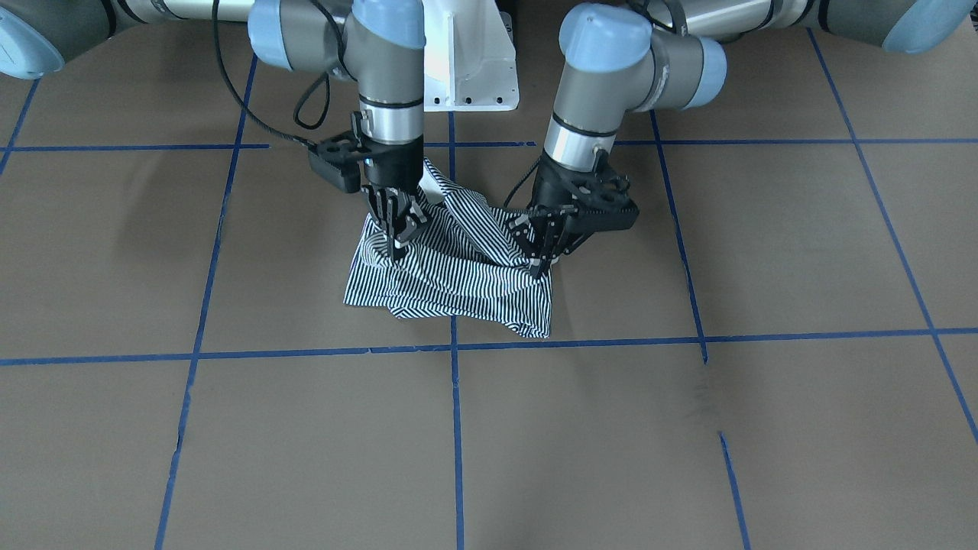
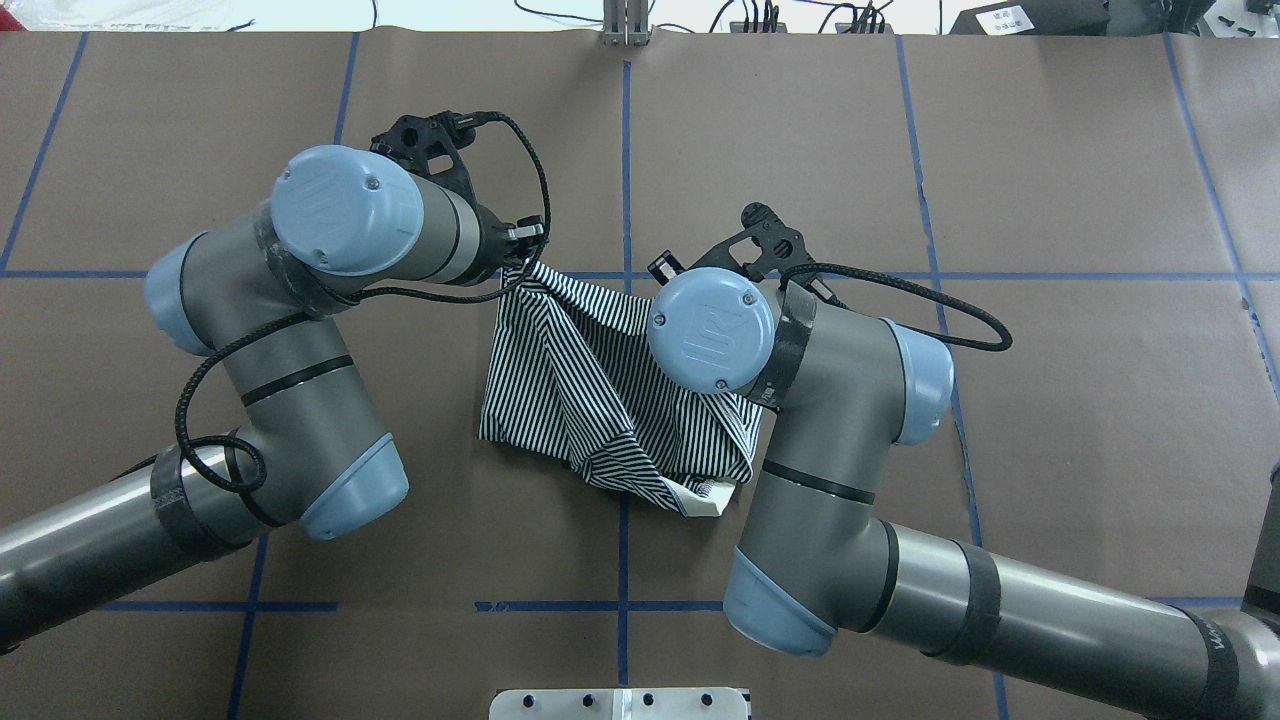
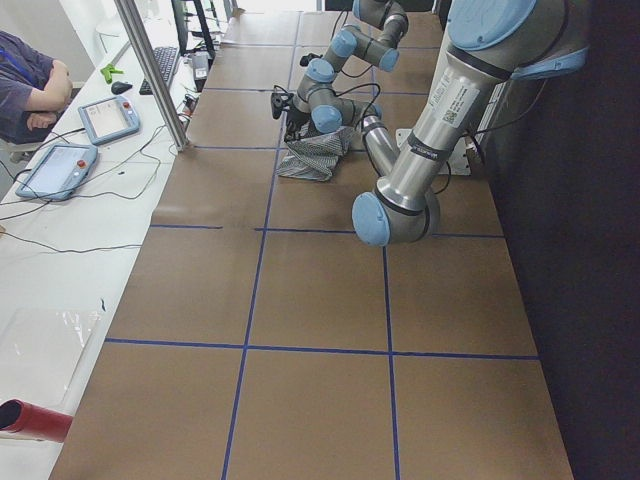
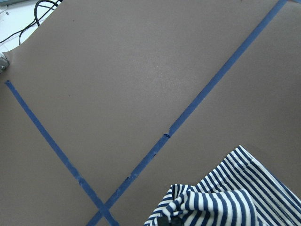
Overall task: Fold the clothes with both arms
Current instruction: 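Lift the near edge with both grippers and fold it over toward the far edge, then release the shirt and draw the right gripper back toward the robot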
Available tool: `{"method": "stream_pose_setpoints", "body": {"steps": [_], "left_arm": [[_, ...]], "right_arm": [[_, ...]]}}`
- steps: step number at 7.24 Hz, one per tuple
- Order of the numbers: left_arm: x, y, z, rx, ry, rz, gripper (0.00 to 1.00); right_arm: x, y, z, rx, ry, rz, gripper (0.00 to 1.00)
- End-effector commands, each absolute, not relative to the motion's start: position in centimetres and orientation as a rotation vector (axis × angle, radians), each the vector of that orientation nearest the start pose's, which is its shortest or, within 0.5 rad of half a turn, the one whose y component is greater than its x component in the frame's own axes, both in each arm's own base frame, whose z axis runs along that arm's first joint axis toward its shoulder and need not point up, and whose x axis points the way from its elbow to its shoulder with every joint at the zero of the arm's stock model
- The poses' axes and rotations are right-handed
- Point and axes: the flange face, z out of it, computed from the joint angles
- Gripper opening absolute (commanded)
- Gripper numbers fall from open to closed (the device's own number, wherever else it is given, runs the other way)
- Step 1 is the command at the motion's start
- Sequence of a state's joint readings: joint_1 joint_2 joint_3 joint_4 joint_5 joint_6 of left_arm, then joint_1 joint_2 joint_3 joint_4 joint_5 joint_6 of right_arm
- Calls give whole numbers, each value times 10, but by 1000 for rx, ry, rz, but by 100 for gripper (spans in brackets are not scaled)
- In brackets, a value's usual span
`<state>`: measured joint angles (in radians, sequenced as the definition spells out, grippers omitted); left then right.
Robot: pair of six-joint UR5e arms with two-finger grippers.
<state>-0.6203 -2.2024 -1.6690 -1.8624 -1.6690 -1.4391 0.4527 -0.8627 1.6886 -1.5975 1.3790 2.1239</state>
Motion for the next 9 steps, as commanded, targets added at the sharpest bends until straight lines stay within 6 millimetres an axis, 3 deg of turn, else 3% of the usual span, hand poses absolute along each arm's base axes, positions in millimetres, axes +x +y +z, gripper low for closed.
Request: {"method": "stream_pose_setpoints", "body": {"steps": [1, 4, 5, 6, 7, 8, 9], "left_arm": [[507, -514, 244, 286, 953, -390, 0], [518, -517, 260, 281, 945, -389, 0], [517, -517, 266, 300, 929, -347, 85], [511, -518, 263, 366, 930, -241, 100], [498, -517, 261, 406, 933, -180, 100], [479, -523, 253, 447, 937, -144, 100], [477, -520, 264, 422, 934, -131, 100]], "right_arm": [[-575, -457, 224, 157, -828, 1026, 0], [-579, -462, 235, 164, -807, 1020, 0], [-581, -463, 237, 220, -776, 894, 99], [-578, -465, 237, 238, -771, 844, 100], [-559, -477, 219, 238, -790, 777, 100], [-528, -472, 187, 209, -848, 720, 100], [-501, -454, 158, 219, -871, 689, 100]]}}
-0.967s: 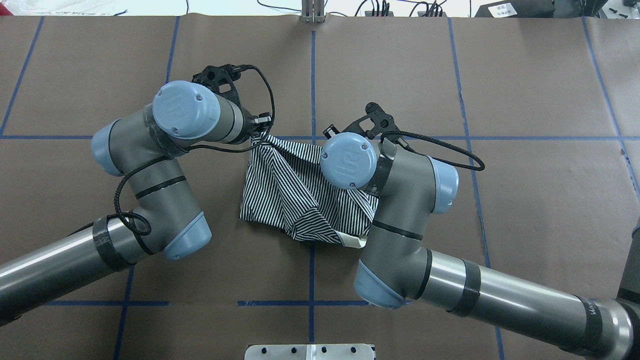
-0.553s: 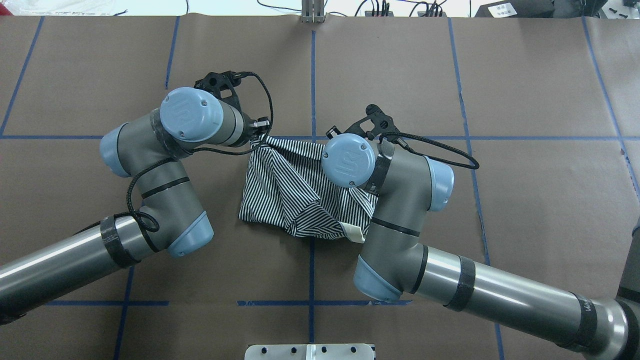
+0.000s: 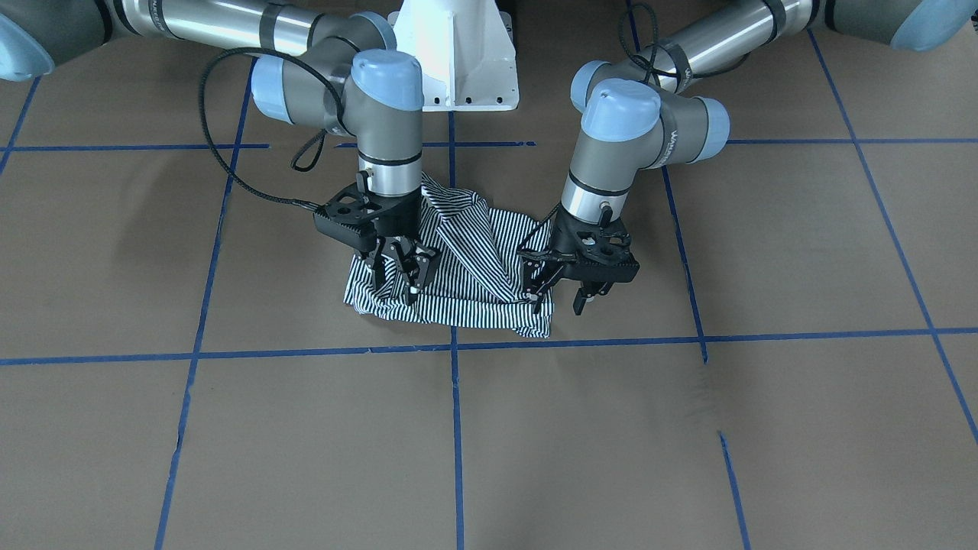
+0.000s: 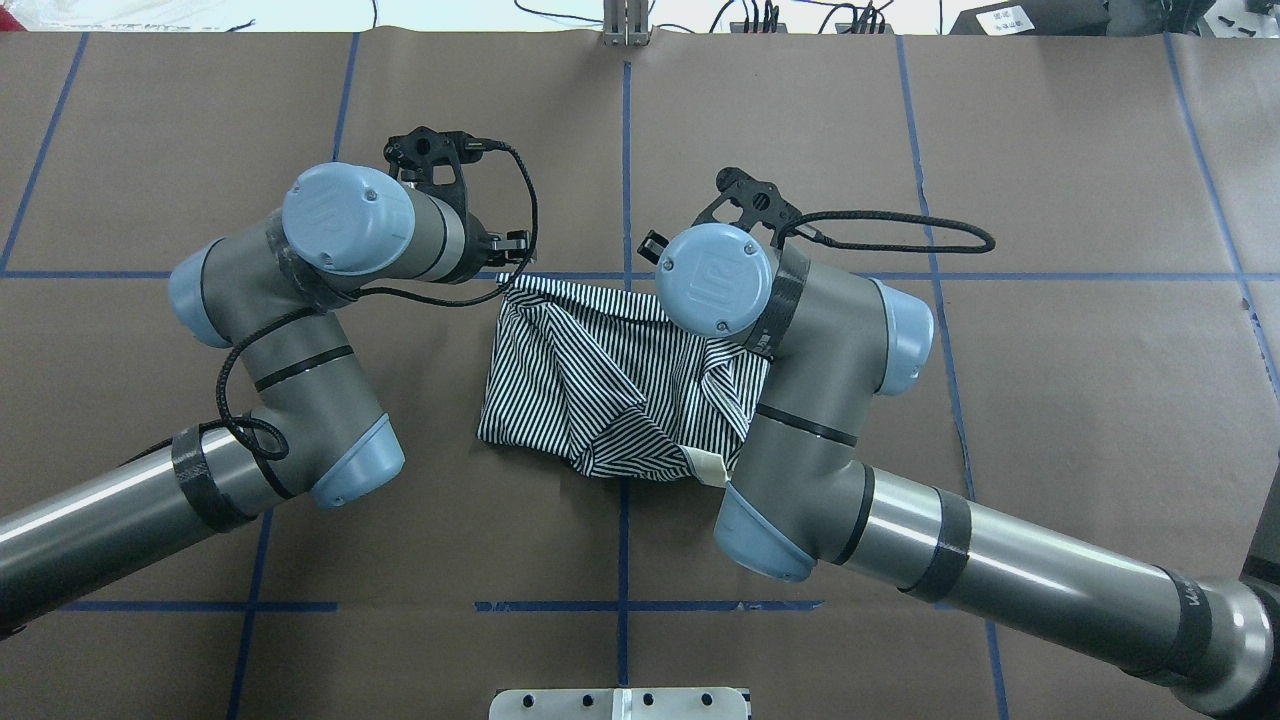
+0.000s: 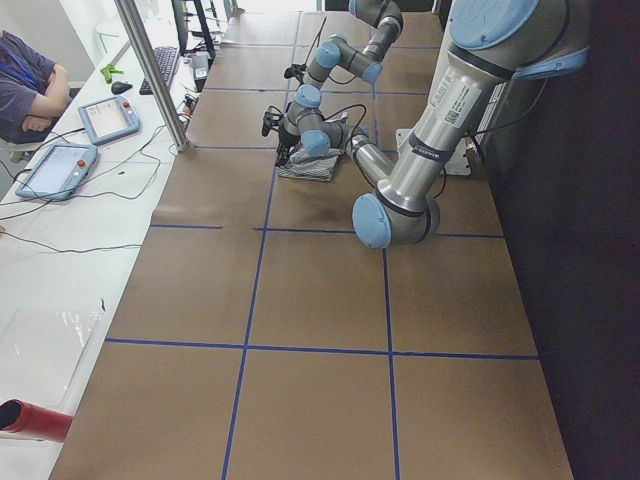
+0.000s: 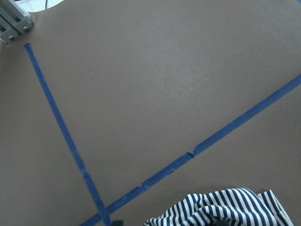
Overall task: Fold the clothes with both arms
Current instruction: 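Release the shirt and draw the right gripper back toward the robot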
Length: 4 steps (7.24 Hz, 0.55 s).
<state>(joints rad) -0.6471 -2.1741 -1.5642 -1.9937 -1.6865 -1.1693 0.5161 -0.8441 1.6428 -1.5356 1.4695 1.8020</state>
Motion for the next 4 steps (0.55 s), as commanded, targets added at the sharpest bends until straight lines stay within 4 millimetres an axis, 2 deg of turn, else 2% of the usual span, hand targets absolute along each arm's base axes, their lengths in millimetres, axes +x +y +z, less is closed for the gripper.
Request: {"method": "stream_pose_setpoints", "body": {"steps": [1, 2, 3, 4], "left_arm": [[477, -520, 264, 424, 935, -129, 100], [477, -520, 264, 424, 935, -129, 100], [477, -520, 264, 424, 935, -129, 100], [477, -520, 264, 424, 935, -129, 100]], "right_arm": [[-489, -412, 141, 228, -902, 594, 100], [-492, -366, 142, 216, -928, 515, 100], [-499, -340, 148, 263, -915, 402, 100], [-509, -323, 164, 349, -865, 275, 100]]}}
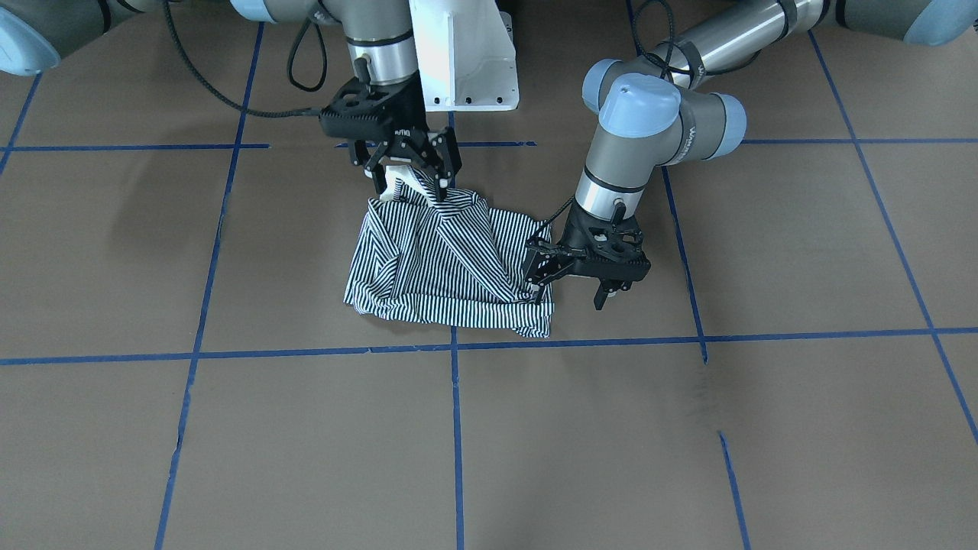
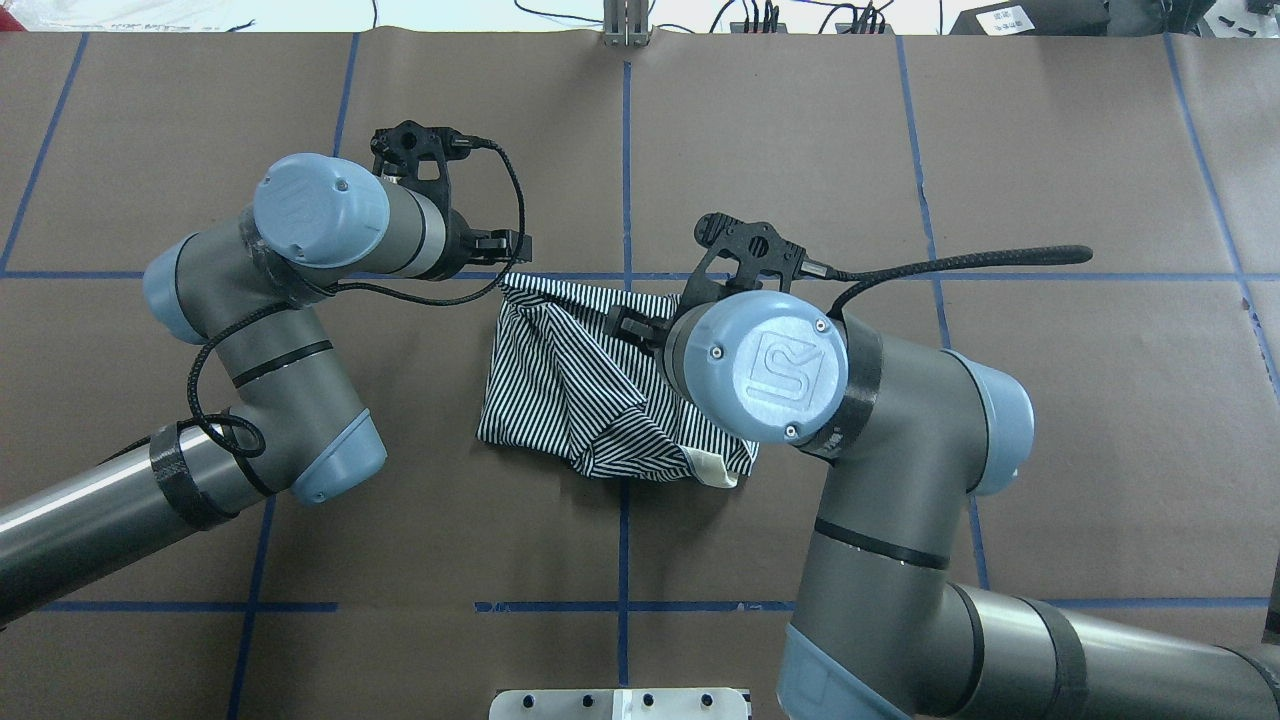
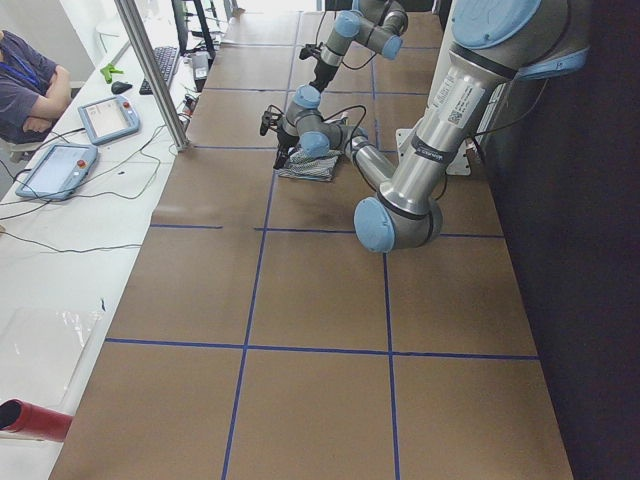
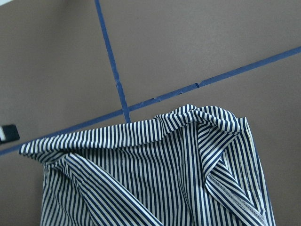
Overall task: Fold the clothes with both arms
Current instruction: 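Release the shirt and draw the right gripper back toward the robot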
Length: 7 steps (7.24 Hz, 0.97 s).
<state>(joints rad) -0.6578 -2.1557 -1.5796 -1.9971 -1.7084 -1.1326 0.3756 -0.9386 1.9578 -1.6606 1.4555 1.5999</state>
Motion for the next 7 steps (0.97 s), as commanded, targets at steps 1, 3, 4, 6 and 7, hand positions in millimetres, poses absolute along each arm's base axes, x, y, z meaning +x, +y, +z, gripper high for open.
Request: {"method": "stream_pose_setpoints", "body": {"steps": [1, 3, 4, 6, 7], "left_arm": [[477, -520, 264, 423, 936, -131, 100], [477, -520, 265, 421, 937, -135, 100], [476, -519, 266, 420, 937, -136, 100], [475, -518, 265, 420, 939, -138, 100], [475, -518, 265, 421, 940, -137, 100]], "right_arm": [[-514, -314, 169, 379, -843, 193, 100], [-527, -296, 183, 414, -802, 108, 100], [-533, -289, 183, 438, -789, 32, 100], [-546, -290, 197, 434, -752, 8, 100], [-547, -290, 199, 445, -742, -22, 100]]}}
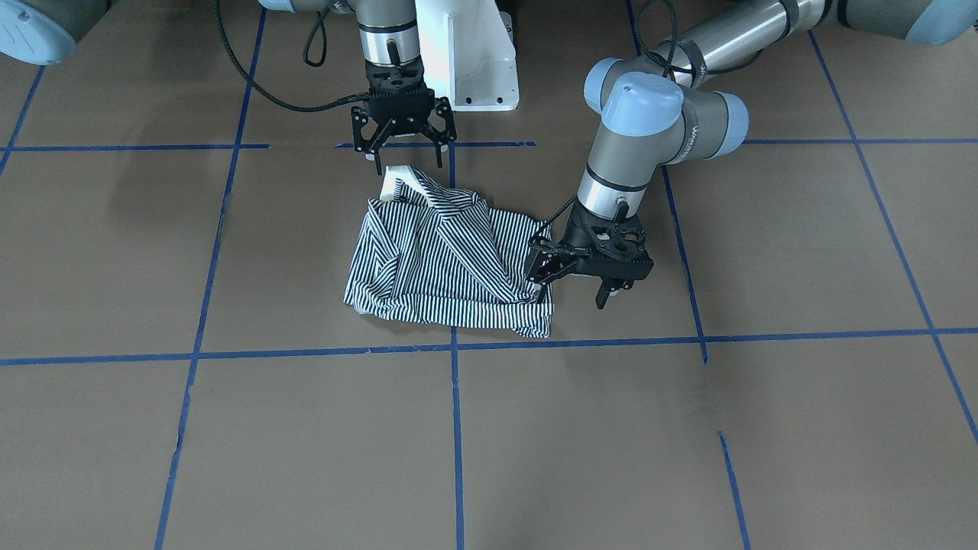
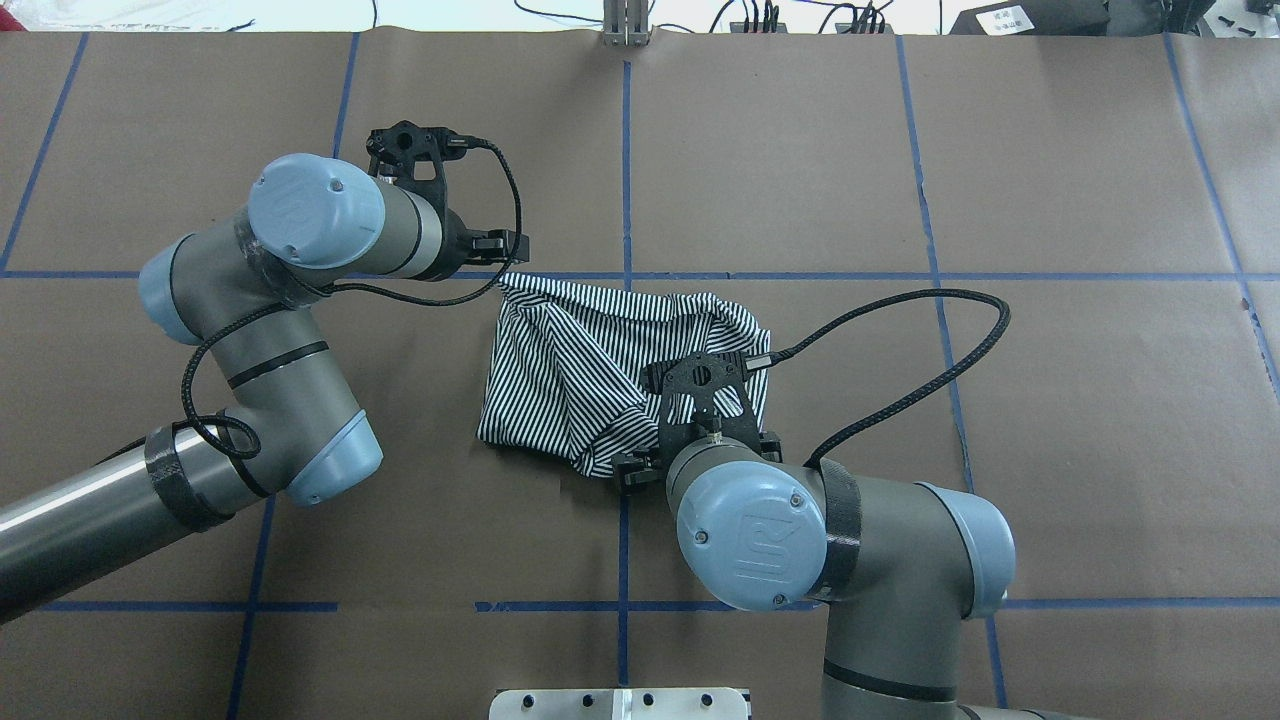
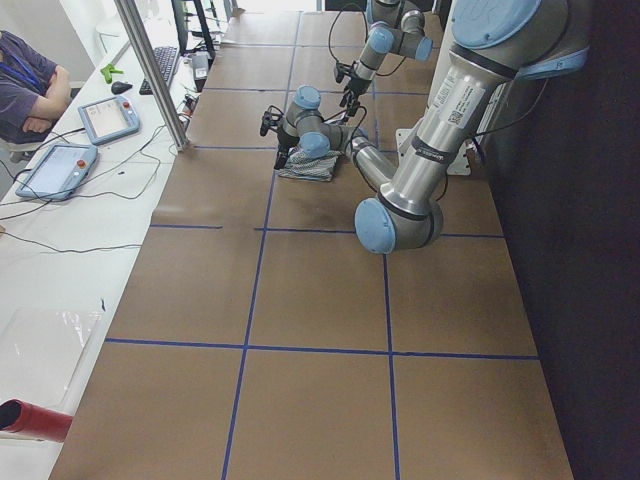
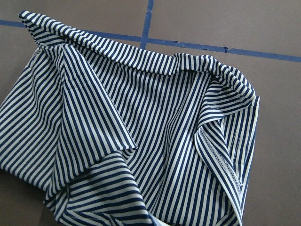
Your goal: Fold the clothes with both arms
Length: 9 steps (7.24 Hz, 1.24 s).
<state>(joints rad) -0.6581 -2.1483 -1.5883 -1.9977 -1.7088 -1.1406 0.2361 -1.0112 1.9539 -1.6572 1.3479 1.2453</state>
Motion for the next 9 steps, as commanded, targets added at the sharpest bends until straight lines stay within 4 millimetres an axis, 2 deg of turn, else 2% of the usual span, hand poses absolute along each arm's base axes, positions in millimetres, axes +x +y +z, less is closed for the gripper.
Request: {"method": "stream_pose_setpoints", "body": {"steps": [1, 2, 5, 6, 7, 9], "left_arm": [[475, -518, 267, 419, 936, -138, 100], [474, -518, 268, 419, 936, -138, 100], [473, -517, 273, 423, 942, -137, 100], [473, -517, 273, 423, 942, -137, 100], [473, -517, 272, 423, 944, -138, 100], [471, -516, 271, 427, 947, -139, 100]], "right_arm": [[-547, -291, 200, 454, -736, -41, 100], [-547, -290, 200, 452, -736, -41, 99], [-551, -284, 209, 439, -728, -54, 33], [-550, -284, 206, 441, -734, -50, 0], [-545, -293, 202, 450, -737, -33, 0], [-528, -332, 206, 467, -710, 43, 0]]}}
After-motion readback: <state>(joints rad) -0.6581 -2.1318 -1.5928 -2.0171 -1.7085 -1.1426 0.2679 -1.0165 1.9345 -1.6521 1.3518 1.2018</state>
